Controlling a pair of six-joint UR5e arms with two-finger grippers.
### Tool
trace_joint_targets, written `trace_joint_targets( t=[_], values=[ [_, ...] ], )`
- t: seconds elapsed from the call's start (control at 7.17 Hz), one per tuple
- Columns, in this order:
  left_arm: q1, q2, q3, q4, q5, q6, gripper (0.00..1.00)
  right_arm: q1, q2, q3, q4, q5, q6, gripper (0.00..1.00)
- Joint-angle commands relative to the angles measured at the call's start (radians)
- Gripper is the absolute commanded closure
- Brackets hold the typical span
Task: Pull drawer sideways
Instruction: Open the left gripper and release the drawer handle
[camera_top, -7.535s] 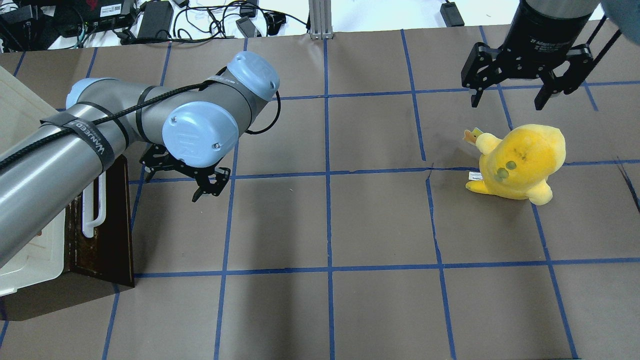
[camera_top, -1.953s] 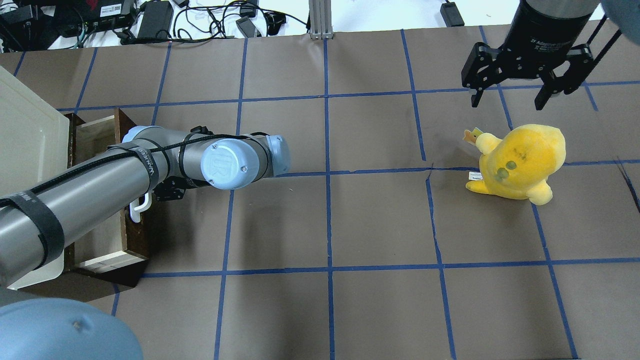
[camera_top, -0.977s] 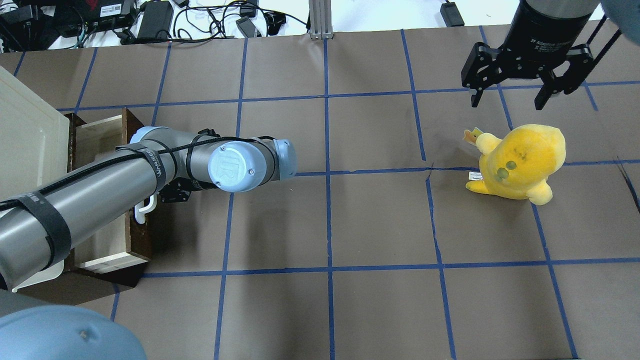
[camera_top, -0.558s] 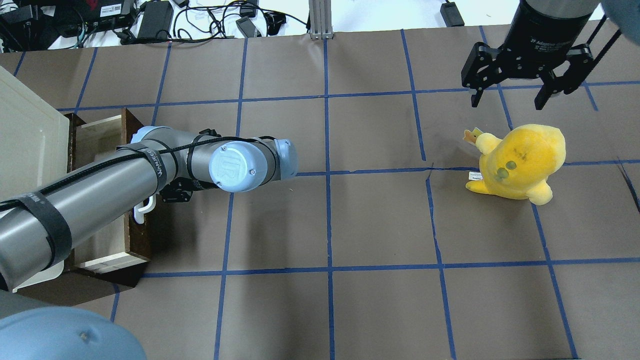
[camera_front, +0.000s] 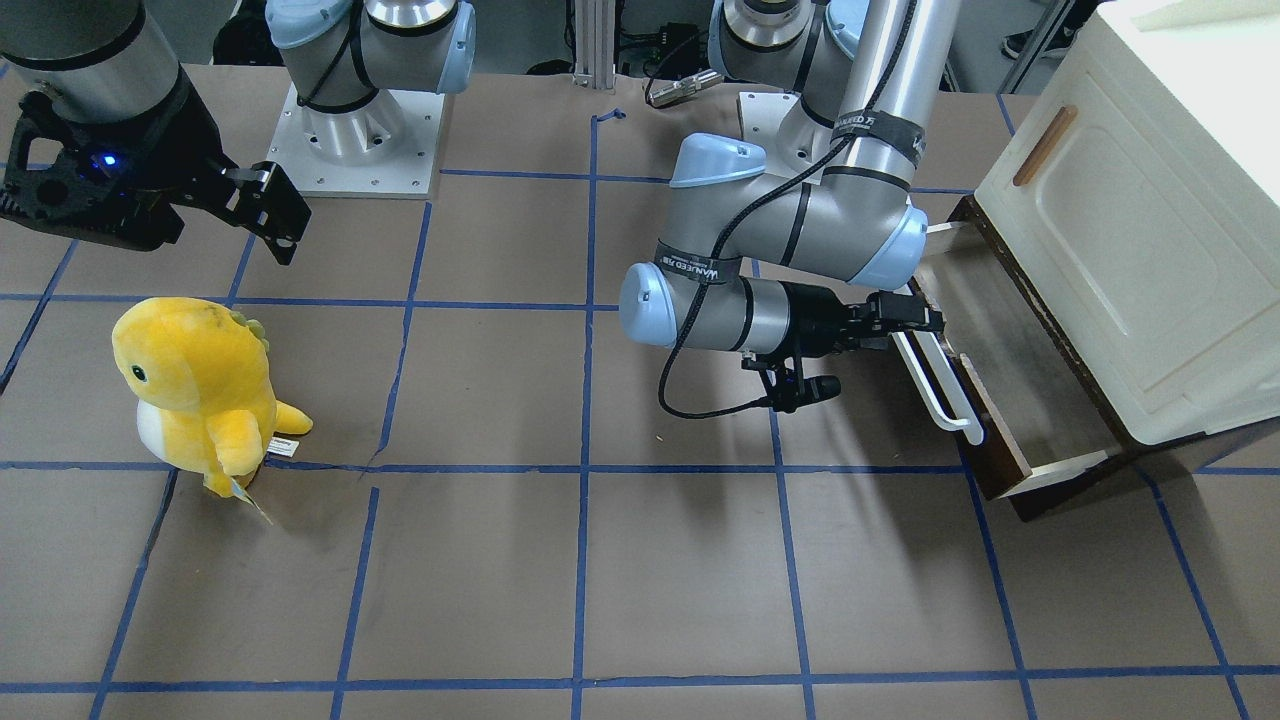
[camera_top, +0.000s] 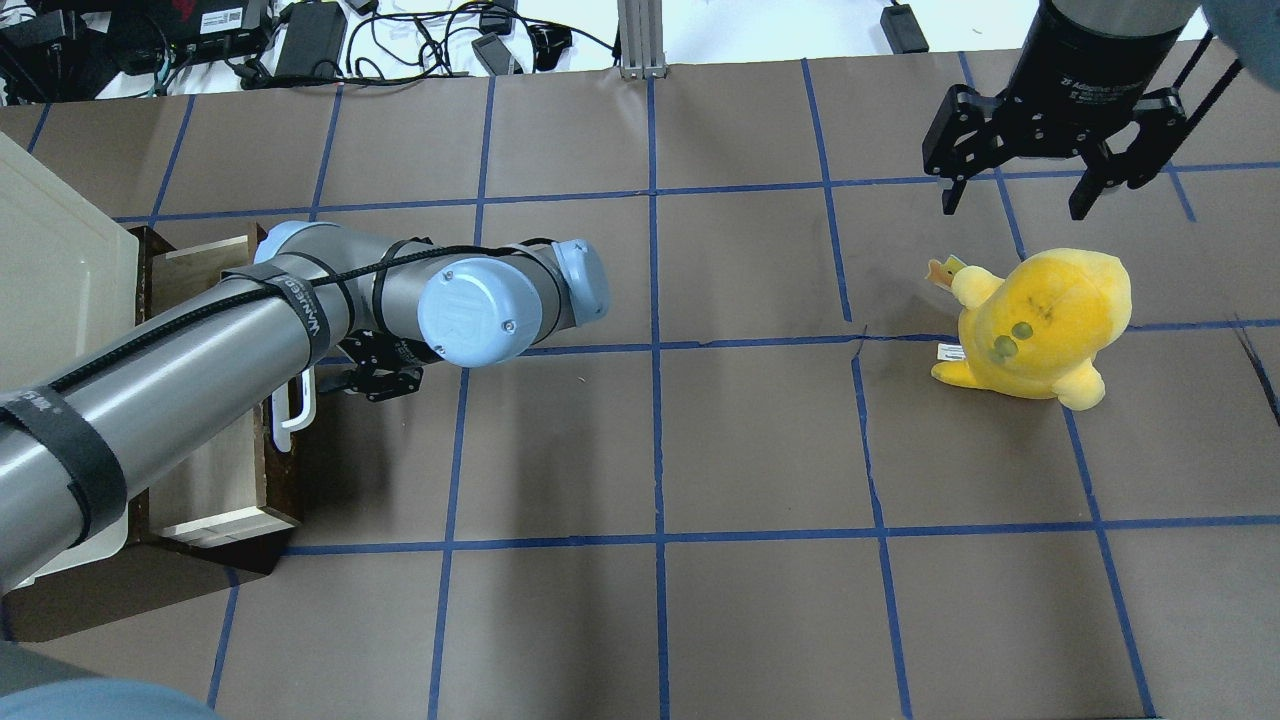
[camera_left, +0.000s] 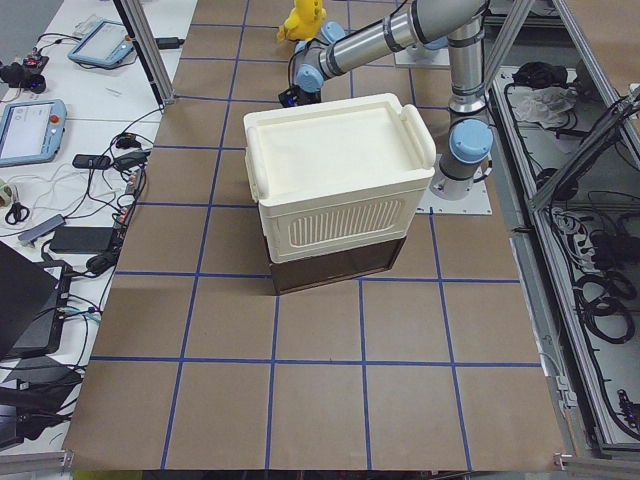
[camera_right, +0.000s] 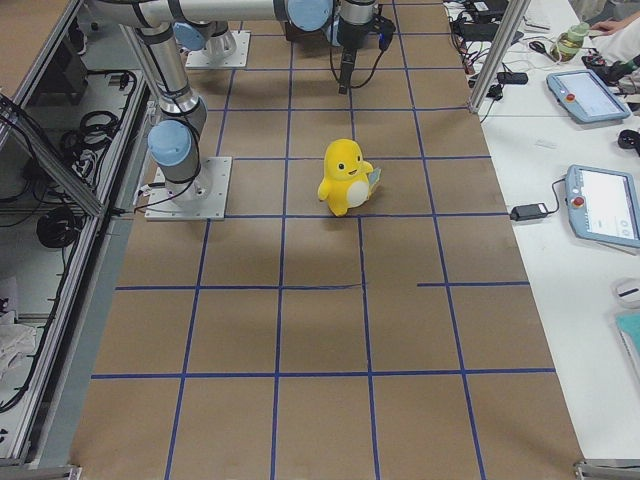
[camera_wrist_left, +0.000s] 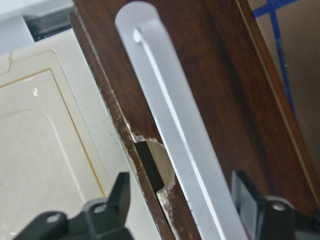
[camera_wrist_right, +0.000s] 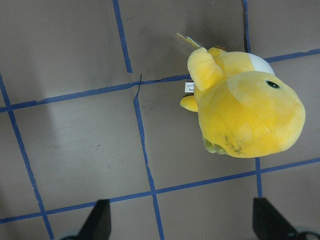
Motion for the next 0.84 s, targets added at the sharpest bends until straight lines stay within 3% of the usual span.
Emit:
trace_joint_targets(
  t=[0.0,0.28,0.42,0.7],
  values=[
    [-0.028,0.037,0.146,0.003,-0.226,0.038,0.0,0.0,0.0,0.0,0.0,0.0,0.0,0.0],
    [-0.022,0.117,0.197,0.1,-0.456,0.205,0.0,-0.001,0.0,0.0,0.001,0.0,0.0,0.0],
    [-0.015,0.178,0.234,0.127,-0.63,0.233,0.0,0.0,0.0,0.0,0.0,0.0,0.0,0.0],
    [0.028,0.296,0.256,0.127,-0.832,0.309,0.0,0.0,0.0,0.0,0.001,0.0,0.0,0.0]
  ],
)
